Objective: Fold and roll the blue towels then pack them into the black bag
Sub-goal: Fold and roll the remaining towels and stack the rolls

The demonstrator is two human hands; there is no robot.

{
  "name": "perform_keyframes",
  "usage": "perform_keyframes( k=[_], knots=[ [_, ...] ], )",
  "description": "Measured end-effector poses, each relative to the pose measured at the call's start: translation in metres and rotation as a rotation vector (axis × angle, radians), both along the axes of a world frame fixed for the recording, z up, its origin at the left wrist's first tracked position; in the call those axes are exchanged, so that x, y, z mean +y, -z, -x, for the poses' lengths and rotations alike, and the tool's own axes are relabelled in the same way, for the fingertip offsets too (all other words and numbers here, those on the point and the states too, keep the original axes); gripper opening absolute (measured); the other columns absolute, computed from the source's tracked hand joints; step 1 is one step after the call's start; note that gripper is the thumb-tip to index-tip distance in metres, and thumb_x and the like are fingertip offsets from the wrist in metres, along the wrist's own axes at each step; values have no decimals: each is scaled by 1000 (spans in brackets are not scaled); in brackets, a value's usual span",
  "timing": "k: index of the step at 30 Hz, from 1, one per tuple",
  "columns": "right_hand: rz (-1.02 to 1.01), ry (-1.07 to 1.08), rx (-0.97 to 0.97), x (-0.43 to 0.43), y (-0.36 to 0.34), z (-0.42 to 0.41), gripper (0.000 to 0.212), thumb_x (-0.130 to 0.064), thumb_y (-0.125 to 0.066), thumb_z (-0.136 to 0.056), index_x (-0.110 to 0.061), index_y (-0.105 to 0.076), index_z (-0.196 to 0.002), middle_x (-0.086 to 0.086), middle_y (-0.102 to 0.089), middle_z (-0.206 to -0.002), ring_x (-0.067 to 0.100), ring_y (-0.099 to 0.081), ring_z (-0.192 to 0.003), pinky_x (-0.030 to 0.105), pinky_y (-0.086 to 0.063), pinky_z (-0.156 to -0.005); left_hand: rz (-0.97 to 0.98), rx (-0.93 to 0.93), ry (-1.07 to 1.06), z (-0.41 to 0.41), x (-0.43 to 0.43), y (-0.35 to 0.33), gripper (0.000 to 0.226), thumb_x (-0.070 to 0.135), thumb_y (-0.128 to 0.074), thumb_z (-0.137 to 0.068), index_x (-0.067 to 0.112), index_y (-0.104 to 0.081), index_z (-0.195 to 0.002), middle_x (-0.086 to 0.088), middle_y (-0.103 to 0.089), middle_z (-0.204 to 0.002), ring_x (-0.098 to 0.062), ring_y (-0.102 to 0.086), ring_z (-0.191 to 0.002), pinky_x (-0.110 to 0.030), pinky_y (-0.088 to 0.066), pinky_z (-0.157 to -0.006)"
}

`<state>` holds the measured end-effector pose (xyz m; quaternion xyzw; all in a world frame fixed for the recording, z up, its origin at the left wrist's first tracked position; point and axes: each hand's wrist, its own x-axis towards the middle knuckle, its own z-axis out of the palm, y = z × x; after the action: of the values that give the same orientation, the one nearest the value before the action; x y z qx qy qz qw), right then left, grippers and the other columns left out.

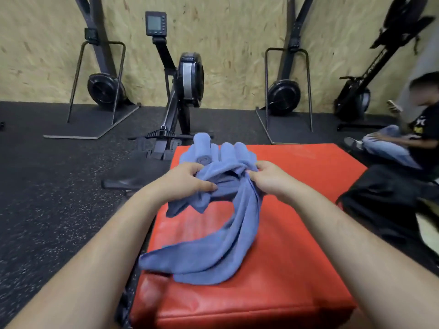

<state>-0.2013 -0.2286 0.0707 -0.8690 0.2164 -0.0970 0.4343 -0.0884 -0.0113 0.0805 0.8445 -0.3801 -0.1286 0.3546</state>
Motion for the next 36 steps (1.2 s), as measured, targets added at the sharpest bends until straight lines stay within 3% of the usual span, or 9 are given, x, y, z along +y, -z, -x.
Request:
perform_keyframes(
  k=[3, 6, 10, 15, 19, 23, 27, 31, 36],
  knots=[
    [167, 11, 116, -10, 43, 3, 20, -17, -52, -96, -1, -61, -105, 9, -63, -96, 22, -56, -87, 32, -39, -66, -203, -168, -1, 1, -27, 21, 21, 31, -74, -77, 17, -57, -79, 3, -59, -71, -17, -54, -66, -28, -38, -55],
    [232, 71, 145, -18, 80, 6, 20, -25, -56, -92, -10, -55, -106, 4, -58, -99, 18, -56, -96, 33, -40, -72, -270, -655, -137, -6, -51, 54, 30, 26, -71, -76, 16, -59, -102, -9, -59, -97, -33, -58, -88, -38, -39, -70],
    [461, 112, 203, -24, 108, 16, 41, -29, -61, -93, -13, -52, -129, 17, -54, -125, 36, -50, -118, 38, -39, -99, -352, -922, -180, -10, -73, 77, 39, 36, -77, -74, 13, -60, -100, -12, -59, -98, -35, -59, -93, -41, -42, -71],
    [507, -6, 387, -33, 105, 11, 35, -39, -72, -80, -12, -63, -101, 12, -65, -107, 32, -60, -100, 33, -46, -77, -781, -487, -79, 5, -80, 103, 46, 47, -51, -98, 8, -68, -114, -14, -67, -119, -32, -62, -113, -39, -48, -88],
    [493, -5, 504, -38, 115, 8, 38, -32, -68, -84, -16, -40, -63, 4, -44, -62, 29, -46, -69, 30, -26, -46, -842, -276, -79, 9, -72, 117, 29, 28, -50, -97, 8, -69, -108, -13, -68, -107, -30, -63, -101, -36, -49, -83],
    [466, 31, 456, -43, 118, 8, 11, -18, -55, -89, -12, -57, -80, 11, -63, -86, 29, -52, -73, 27, -39, -60, -444, -98, -75, 10, -72, 129, 7, 19, -58, -92, 16, -59, -86, -1, -62, -82, -23, -55, -83, -32, -38, -66],
    [327, 13, 374, -44, 116, 10, 17, -20, -49, -93, -14, -51, -78, 14, -66, -91, 26, -50, -74, 30, -34, -61, -128, 67, -86, 25, -84, 135, 33, 29, -66, -91, 25, -58, -122, 4, -61, -77, -13, -54, -70, -27, -39, -61],
    [-27, 62, 183, -35, 106, 18, 16, -15, -48, -92, -18, -49, -76, 4, -51, -71, 19, -43, -65, 31, -30, -55, 58, 231, -63, 39, -100, 136, 55, 20, -66, -92, 33, -44, -141, 7, -63, -83, -3, -59, -69, -13, -44, -62],
    [-495, 72, -33, -31, 105, 30, 15, -15, -70, -88, -2, -66, -94, 9, -74, -90, 19, -71, -80, 33, -55, -74, 261, 474, -80, 54, -111, 126, 38, 9, -65, -89, 34, -60, -118, 3, -57, -66, -7, -51, -56, -19, -41, -50]
  ],
)
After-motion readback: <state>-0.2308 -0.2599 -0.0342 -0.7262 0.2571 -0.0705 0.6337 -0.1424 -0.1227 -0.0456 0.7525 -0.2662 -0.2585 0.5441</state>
